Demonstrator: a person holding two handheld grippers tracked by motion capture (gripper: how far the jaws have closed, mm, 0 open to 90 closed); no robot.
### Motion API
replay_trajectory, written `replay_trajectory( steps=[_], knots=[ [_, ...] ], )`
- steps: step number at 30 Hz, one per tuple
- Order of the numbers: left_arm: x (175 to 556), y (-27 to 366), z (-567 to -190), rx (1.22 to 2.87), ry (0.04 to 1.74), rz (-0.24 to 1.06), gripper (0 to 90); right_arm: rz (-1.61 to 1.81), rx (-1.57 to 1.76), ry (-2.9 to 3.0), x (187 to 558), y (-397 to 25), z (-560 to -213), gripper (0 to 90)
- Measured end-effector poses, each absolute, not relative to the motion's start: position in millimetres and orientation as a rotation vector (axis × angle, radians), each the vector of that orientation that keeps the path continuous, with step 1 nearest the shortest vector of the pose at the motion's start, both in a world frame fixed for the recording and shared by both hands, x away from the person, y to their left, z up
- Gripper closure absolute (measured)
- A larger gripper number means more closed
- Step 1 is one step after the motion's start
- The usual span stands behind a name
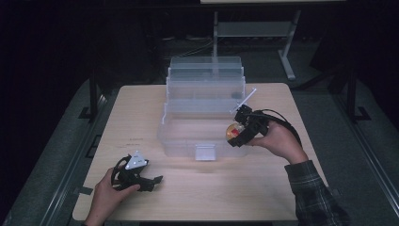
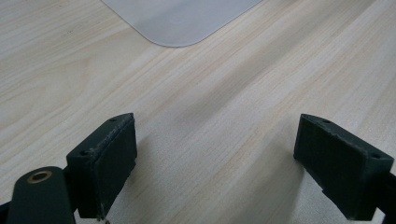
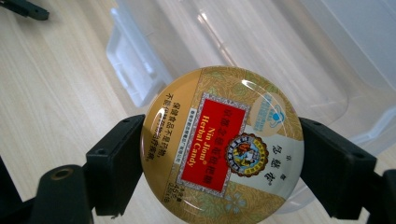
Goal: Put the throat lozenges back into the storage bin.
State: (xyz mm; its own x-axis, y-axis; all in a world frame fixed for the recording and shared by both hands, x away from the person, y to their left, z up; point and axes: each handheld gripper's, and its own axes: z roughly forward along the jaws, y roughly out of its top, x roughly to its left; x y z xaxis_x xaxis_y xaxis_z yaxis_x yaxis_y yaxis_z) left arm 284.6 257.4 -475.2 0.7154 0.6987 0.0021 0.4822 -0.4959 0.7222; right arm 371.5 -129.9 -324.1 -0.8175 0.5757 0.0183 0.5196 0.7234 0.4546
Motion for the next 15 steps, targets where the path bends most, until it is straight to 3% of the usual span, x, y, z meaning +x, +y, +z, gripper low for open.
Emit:
replay_trajectory(
  steps=[15],
  knots=[
    [285,257,-475,2.194,0.892,0.383,12.3,0.641,0.962,2.771,392,-136,-332,19.8]
  ],
)
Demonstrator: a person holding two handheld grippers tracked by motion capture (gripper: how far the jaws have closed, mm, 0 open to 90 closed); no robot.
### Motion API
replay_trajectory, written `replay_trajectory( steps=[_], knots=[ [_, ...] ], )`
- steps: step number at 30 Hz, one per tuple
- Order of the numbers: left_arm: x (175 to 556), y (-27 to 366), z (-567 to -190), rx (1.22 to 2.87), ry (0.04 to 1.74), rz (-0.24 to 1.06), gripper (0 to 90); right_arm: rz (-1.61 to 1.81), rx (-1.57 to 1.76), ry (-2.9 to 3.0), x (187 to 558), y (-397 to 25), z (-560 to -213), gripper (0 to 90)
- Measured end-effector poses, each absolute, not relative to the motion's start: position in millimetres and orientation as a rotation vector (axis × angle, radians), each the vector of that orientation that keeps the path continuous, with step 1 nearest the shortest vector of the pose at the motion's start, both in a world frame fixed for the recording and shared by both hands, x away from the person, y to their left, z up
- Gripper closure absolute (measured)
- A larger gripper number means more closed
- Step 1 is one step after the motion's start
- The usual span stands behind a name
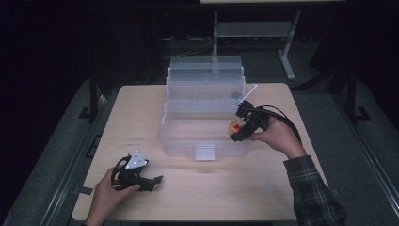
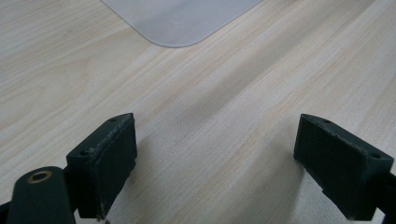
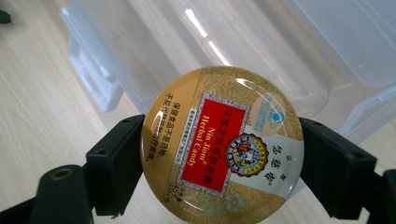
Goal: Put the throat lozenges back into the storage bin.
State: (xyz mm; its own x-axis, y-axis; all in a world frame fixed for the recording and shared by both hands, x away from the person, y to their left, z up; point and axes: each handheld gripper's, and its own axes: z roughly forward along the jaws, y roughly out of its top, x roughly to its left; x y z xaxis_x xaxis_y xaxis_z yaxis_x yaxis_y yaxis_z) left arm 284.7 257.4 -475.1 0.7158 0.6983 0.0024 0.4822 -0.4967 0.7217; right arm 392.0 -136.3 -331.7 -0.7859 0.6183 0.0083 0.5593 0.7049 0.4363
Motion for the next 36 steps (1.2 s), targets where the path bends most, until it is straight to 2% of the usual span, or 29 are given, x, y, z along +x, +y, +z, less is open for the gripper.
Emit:
replay_trajectory(
  steps=[36],
  knots=[
    [285,258,-475,2.197,0.890,0.382,12.3,0.576,1.031,2.771,409,-140,-350,19.6]
  ],
)
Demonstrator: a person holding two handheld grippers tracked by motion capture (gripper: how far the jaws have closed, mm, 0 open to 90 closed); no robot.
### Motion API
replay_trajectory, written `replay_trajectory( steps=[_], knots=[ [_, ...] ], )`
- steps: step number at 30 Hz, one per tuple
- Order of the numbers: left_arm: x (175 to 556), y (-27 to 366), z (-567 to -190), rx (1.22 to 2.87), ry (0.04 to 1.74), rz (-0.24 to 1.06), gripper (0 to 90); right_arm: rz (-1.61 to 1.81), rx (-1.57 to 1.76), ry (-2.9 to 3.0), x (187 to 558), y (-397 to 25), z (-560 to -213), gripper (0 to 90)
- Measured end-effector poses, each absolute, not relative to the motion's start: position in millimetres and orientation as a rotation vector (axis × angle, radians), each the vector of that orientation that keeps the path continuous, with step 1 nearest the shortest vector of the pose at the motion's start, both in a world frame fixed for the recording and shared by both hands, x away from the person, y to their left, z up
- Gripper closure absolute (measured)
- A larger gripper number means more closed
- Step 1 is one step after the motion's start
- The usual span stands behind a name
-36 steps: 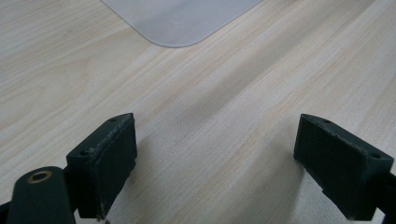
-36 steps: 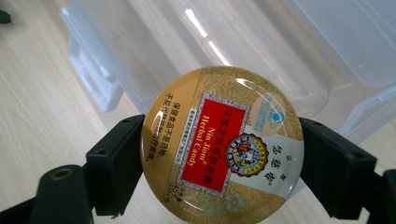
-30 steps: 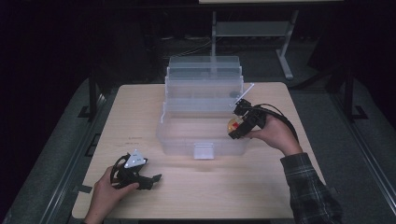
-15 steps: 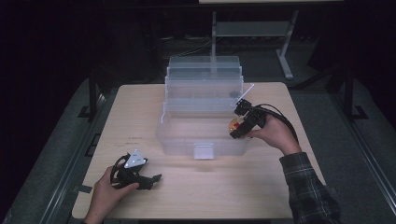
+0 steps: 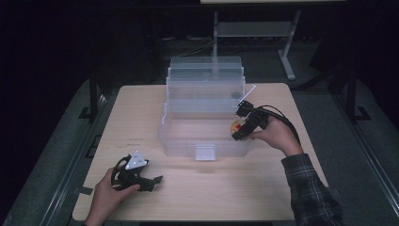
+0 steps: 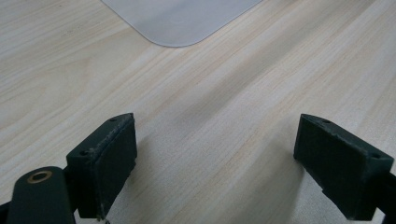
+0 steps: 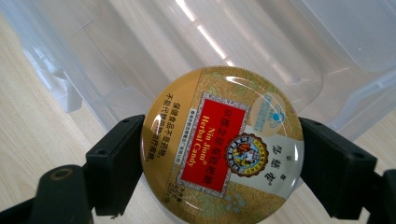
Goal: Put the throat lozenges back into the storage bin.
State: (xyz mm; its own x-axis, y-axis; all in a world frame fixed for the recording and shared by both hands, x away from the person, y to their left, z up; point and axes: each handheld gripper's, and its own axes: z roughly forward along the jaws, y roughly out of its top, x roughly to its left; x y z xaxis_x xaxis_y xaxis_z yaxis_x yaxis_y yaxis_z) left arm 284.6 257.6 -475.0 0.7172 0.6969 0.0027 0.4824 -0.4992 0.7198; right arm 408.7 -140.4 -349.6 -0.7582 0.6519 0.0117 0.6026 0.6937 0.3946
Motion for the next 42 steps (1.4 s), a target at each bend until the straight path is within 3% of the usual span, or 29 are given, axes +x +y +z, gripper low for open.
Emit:
replay_trajectory(
  steps=[24,42],
  knots=[
    [285,257,-475,2.194,0.892,0.382,12.3,0.601,1.027,2.755,404,-144,-342,18.2],
    [285,257,-475,2.194,0.891,0.383,12.3,0.625,1.065,2.711,390,-170,-328,18.2]
  ],
)
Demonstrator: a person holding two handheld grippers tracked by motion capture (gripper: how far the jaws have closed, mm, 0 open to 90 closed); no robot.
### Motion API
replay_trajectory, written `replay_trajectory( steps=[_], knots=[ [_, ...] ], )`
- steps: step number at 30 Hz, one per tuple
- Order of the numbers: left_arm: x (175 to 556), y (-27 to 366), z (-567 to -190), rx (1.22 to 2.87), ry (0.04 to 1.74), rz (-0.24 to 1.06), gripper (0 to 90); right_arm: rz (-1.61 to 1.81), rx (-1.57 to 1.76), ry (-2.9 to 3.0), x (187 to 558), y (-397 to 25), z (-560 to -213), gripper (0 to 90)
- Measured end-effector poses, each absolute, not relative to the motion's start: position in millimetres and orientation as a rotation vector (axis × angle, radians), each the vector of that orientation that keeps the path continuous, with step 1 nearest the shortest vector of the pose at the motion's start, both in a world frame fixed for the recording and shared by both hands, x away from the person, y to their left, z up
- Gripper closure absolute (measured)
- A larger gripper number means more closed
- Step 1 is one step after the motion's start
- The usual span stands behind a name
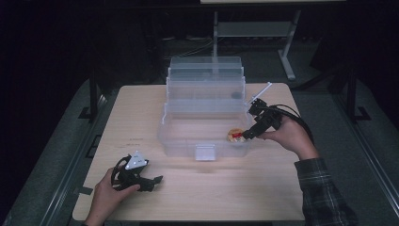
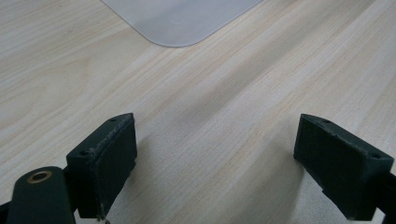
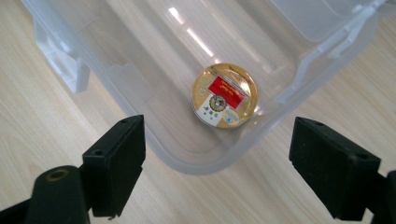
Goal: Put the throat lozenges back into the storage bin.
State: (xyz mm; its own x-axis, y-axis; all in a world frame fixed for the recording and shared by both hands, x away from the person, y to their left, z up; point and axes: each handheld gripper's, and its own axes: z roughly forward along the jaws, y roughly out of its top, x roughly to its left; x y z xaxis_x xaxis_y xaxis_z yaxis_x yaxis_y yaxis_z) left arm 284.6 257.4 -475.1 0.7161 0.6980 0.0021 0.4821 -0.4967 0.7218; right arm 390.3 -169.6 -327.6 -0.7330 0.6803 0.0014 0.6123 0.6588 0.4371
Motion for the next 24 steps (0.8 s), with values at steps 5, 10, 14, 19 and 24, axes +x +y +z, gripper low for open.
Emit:
replay_trajectory(
  steps=[5,10,14,19,24],
  knots=[
    [285,258,-475,2.196,0.890,0.384,12.3,0.635,1.074,2.701,386,-178,-328,18.3],
    [285,258,-475,2.198,0.889,0.384,12.3,0.639,1.092,2.691,381,-187,-330,18.1],
    [285,258,-475,2.198,0.888,0.384,12.3,0.649,1.108,2.685,377,-195,-333,17.4],
    [285,258,-475,2.197,0.890,0.383,12.3,0.659,1.115,2.675,371,-204,-338,16.4],
    [285,258,-475,2.197,0.889,0.383,12.3,0.654,1.131,2.671,364,-214,-346,15.3]
  ],
)
